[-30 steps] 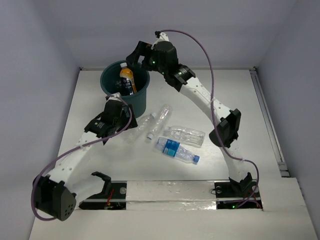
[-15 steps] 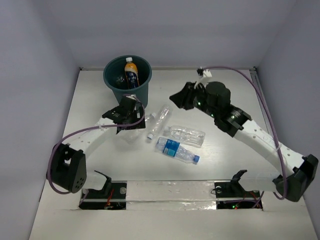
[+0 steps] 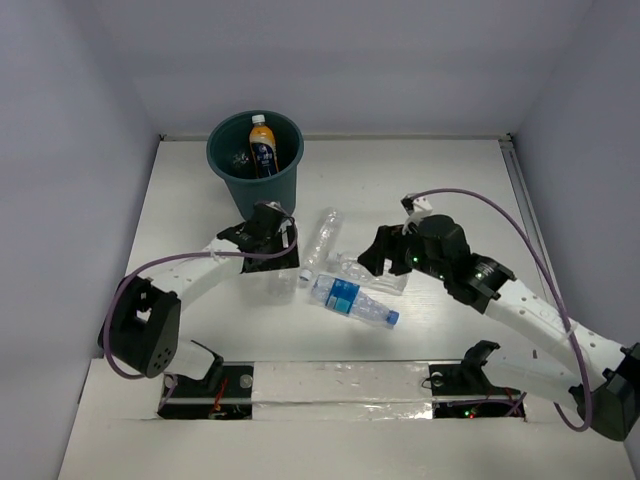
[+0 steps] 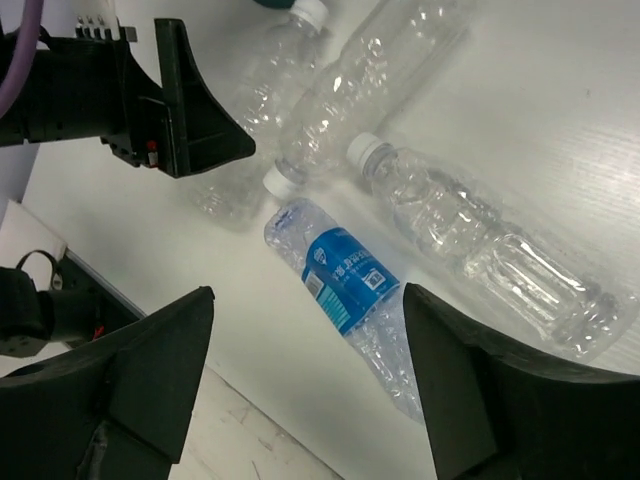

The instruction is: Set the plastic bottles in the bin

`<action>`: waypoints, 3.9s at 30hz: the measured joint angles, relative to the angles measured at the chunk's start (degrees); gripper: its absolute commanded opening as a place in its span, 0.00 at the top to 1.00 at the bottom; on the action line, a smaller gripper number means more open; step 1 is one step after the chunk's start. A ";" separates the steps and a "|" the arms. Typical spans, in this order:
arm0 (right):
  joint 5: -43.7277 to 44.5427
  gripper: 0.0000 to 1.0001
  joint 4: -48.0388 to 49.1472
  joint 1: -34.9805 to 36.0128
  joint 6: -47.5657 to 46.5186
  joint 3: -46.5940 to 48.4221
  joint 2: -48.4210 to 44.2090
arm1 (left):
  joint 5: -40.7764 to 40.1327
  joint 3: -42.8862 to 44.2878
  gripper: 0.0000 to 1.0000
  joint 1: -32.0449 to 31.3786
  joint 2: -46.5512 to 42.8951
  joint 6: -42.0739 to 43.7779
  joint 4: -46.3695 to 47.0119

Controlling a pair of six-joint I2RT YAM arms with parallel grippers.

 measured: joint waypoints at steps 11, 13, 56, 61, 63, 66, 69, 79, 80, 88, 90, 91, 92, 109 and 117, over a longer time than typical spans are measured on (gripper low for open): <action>-5.22 0.14 -3.67 0.09 -5.03 0.83 15.50 | -0.11 -4.50 0.40 -0.24 2.19 -4.90 2.86; -5.88 0.15 -4.46 0.37 -6.23 1.77 18.45 | -0.07 -5.09 0.51 -0.24 1.81 -5.42 4.02; -12.20 0.88 2.32 4.94 -8.26 4.66 36.11 | -1.99 46.36 0.61 17.81 11.82 0.74 2.29; -12.09 0.89 -0.50 4.94 -7.65 3.69 30.18 | -3.37 42.47 0.40 17.97 11.87 2.01 7.98; -12.07 0.89 -2.49 4.94 -7.52 4.35 25.97 | -3.52 41.07 0.29 17.97 11.85 2.43 9.29; -11.93 0.92 -5.03 4.94 -7.17 8.35 20.96 | -3.58 38.05 0.15 17.94 11.28 2.62 11.28; -11.58 0.93 -7.82 4.94 -6.97 16.74 19.30 | -3.56 34.80 0.01 17.94 9.60 2.69 11.89; -6.64 0.92 -2.73 4.94 -4.48 49.00 28.28 | -2.78 31.74 0.13 17.94 -4.42 2.58 12.17; -5.44 0.92 -1.11 4.94 -3.74 51.17 29.70 | -2.43 30.34 0.24 17.94 -7.15 2.32 12.20; 7.34 0.92 10.45 4.83 4.35 67.06 47.41 | 5.16 11.15 1.00 17.97 -27.12 -2.67 10.91; 10.36 0.92 11.89 4.46 6.08 71.60 52.57 | 7.52 7.15 1.00 17.62 -28.87 -3.76 8.55; 11.98 0.92 11.72 4.28 6.91 74.62 55.43 | 8.22 4.74 1.00 16.94 -29.55 -4.37 8.31; 13.51 0.92 12.22 4.13 7.72 77.79 58.36 | 8.92 2.60 1.00 16.22 -30.21 -4.98 7.58; 20.83 0.22 8.37 0.02 6.03 87.19 72.46 | 10.86 -9.29 0.18 1.01 -18.95 -13.25 11.19; 18.16 0.17 6.86 0.04 2.64 78.12 66.23 | 10.21 -8.46 0.17 -2.82 -8.31 -13.60 16.06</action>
